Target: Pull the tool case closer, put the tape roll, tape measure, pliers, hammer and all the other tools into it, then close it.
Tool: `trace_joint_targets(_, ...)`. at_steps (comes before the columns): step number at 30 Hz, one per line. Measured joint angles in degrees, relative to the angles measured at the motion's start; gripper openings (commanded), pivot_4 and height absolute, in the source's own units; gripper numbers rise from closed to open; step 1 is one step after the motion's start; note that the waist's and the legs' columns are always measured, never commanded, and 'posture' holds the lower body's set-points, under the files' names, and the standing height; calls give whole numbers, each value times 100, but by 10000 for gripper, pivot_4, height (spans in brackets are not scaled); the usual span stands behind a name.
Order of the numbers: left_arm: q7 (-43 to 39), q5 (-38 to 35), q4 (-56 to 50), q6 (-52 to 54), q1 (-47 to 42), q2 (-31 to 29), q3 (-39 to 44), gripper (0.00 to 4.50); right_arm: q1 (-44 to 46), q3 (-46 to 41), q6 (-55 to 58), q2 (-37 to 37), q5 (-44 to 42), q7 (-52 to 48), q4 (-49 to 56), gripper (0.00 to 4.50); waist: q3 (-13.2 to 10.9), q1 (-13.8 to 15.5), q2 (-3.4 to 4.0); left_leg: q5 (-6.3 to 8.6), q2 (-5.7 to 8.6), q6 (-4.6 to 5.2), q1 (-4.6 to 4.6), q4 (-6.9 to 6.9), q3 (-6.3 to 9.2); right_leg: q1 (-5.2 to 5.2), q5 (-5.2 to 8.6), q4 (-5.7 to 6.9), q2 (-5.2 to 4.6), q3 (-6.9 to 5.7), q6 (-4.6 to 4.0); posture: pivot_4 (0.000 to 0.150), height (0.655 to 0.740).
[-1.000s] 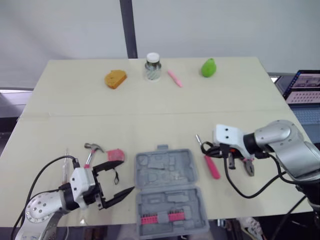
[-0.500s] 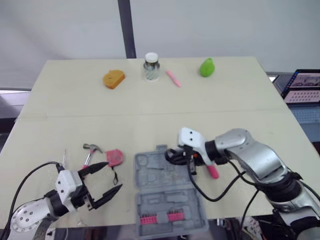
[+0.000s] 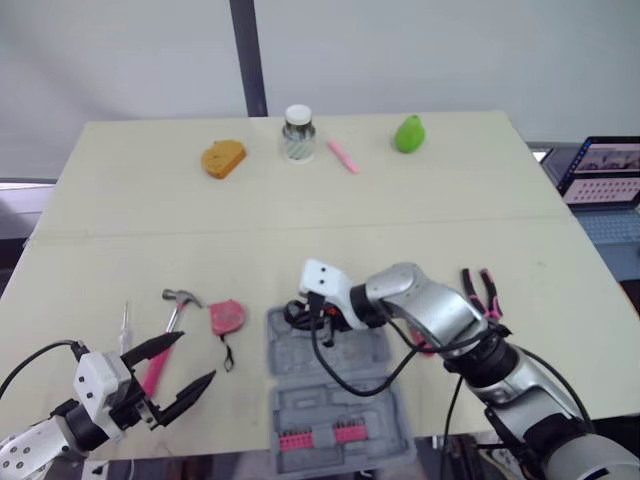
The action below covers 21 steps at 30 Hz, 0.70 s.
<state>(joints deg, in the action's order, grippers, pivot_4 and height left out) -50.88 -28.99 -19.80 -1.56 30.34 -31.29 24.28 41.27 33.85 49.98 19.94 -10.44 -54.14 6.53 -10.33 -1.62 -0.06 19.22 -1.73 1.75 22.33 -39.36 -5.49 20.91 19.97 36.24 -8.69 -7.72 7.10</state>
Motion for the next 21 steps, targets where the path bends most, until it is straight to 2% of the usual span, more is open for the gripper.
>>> trace_joint_targets(8, 82, 11, -24, 1, 64, 2, 3, 45000, 80, 196, -426, -457, 266, 106, -702, 381, 1, -16, -2, 0, 0, -1, 16, 0, -22, 56, 4, 62, -3, 13, -8, 1500, 6950)
trace_joint_targets(21, 331, 137, -61, -13, 309, 99, 56, 45000, 130, 198, -635, -816, 449, 137, -1158, 381, 2, -17, -3, 2, -1, -5, 17, 0, -26, 61, 5, 64, -6, 14, -10, 1500, 6950)
